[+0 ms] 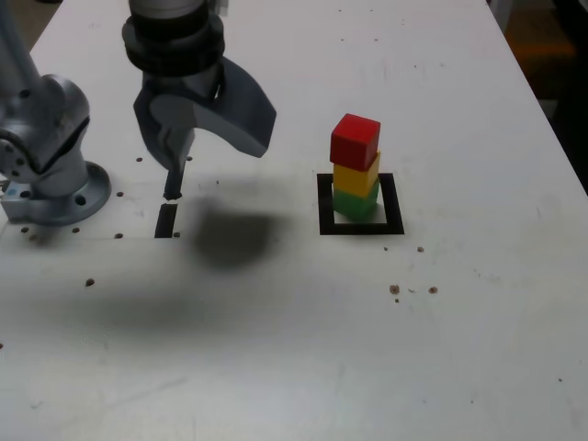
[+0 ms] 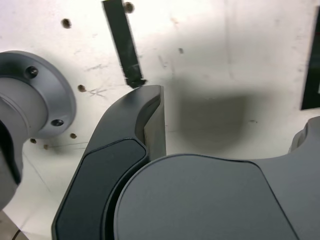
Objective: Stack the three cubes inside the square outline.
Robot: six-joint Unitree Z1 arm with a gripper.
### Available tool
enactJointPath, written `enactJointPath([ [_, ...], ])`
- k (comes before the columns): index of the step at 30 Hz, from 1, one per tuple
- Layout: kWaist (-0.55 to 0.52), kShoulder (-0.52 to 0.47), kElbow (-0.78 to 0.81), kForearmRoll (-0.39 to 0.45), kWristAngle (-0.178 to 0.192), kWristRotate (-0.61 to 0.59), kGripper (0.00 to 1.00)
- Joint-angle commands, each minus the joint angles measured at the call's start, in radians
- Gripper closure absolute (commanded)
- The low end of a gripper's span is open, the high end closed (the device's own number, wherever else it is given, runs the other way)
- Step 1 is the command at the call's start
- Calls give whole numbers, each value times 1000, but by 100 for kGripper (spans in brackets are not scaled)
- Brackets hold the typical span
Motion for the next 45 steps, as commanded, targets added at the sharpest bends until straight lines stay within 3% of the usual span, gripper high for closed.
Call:
enactJointPath([
  [1, -20, 14, -35, 5, -1, -2, 1],
  [5, -82, 78, -146, 20, -41, 3, 0],
  [8, -145, 178, -301, 70, -67, 6, 0],
  [19, -225, 391, -618, 146, -86, 29, 0],
  [26, -227, 441, -666, 143, -59, 105, 0],
  [35, -217, 478, -715, 80, 6, 180, 0],
  [42, -208, 512, -747, 91, 88, 238, 0],
  [45, -183, 543, -754, 87, 88, 265, 0],
])
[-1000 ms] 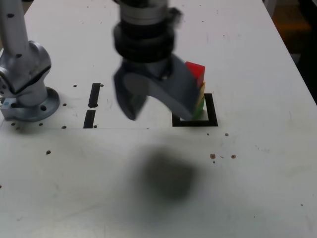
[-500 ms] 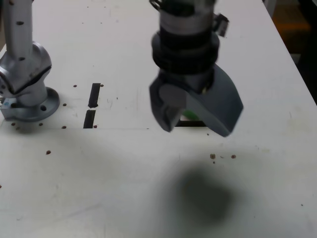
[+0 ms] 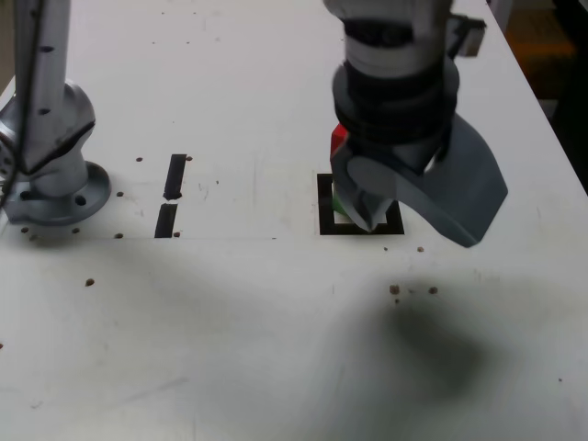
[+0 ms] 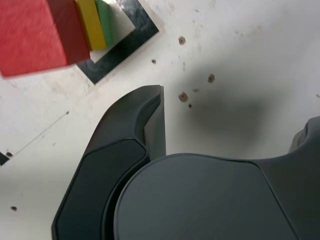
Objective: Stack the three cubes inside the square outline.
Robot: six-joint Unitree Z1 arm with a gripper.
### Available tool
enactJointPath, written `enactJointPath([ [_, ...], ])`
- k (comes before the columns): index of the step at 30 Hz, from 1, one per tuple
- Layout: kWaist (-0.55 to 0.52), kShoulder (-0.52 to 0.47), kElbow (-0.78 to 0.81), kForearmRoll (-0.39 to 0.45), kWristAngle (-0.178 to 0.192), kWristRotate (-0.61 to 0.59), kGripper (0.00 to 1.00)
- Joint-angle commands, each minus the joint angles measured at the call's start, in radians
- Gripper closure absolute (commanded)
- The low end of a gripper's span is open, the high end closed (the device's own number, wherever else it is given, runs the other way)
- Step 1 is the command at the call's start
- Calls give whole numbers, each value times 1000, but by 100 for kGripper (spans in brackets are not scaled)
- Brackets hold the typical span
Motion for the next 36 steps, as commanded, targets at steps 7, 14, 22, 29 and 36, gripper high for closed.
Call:
enactJointPath([
  [7, 116, 56, -48, -5, -62, 84, 0],
  [14, 165, 92, -73, -8, -86, 129, 0],
  [22, 293, 108, 11, -37, -135, 228, 0],
  [29, 356, 90, 68, -58, -122, 269, 0],
  [36, 370, 47, 135, -86, -133, 271, 0],
])
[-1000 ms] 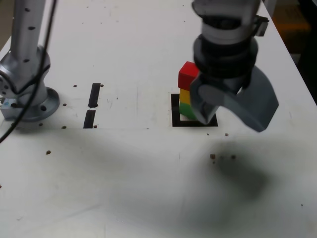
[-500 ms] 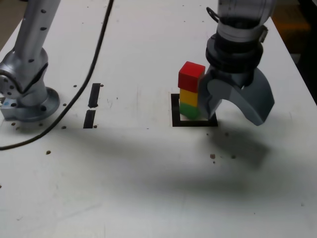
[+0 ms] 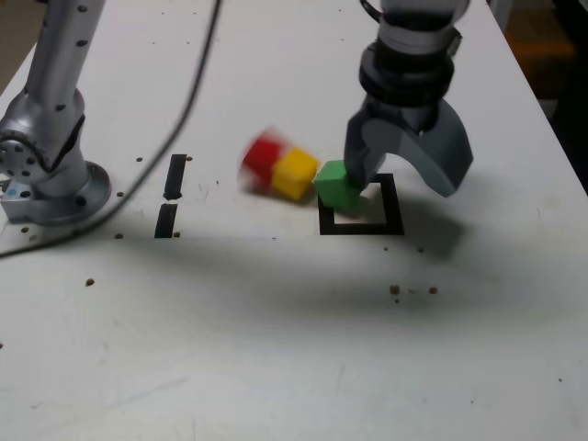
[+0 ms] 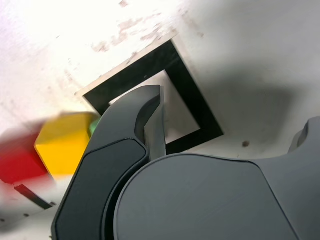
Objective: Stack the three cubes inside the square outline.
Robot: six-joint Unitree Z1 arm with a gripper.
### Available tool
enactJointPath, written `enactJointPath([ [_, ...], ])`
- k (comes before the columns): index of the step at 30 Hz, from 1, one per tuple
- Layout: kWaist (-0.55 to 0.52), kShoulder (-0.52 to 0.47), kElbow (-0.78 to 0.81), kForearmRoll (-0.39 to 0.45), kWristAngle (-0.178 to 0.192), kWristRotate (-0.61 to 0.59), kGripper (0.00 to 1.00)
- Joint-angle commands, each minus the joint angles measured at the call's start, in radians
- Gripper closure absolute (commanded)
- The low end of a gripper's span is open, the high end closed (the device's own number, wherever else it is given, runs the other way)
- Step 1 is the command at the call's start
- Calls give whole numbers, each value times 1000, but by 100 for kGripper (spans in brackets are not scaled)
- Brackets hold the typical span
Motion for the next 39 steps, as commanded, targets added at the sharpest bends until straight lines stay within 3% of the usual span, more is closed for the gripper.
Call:
enactJointPath([
  [1, 3, -17, 18, -11, -10, -1, 0],
  [6, 13, -41, 63, -13, 4, -11, 0],
  [13, 33, -101, 100, 51, 119, -92, 0],
  [23, 33, -131, 95, 158, 241, -202, 0],
  [30, 33, -297, 109, 338, 324, -341, 0],
  [33, 33, -377, 125, 407, 328, -388, 0],
  [39, 33, -469, 183, 468, 259, -466, 1],
])
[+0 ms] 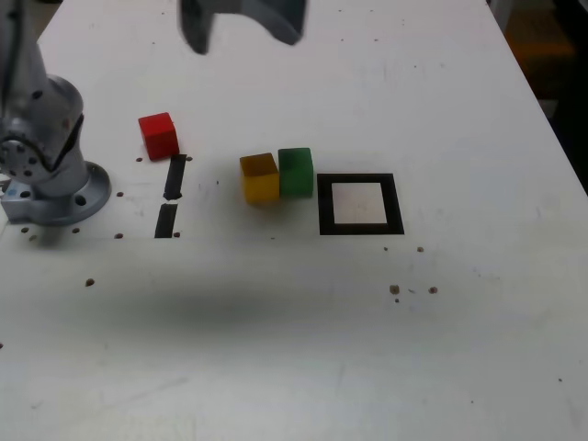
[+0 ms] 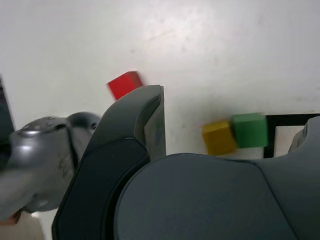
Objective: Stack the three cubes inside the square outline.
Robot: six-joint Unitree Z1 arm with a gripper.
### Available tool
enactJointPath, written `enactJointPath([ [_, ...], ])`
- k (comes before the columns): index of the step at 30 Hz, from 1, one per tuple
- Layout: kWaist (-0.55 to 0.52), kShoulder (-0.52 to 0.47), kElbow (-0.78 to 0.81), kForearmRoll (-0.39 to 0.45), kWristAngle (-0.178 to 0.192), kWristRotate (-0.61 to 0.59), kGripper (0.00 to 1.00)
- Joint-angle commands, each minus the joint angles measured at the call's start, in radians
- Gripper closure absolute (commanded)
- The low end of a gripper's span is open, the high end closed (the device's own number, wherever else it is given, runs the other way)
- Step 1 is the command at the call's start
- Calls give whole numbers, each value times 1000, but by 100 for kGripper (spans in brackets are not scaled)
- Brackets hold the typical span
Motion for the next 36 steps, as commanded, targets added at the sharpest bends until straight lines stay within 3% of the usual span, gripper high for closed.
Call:
enactJointPath([
  [1, -1, -25, 41, 15, -39, -44, 1],
  [13, -1, -139, 232, -57, -174, -244, 1],
  [20, -1, -188, 423, -229, -277, -278, 1],
  [25, 0, -189, 484, -271, -280, -275, 1],
  [36, 14, -204, 535, -272, -276, -274, 1],
])
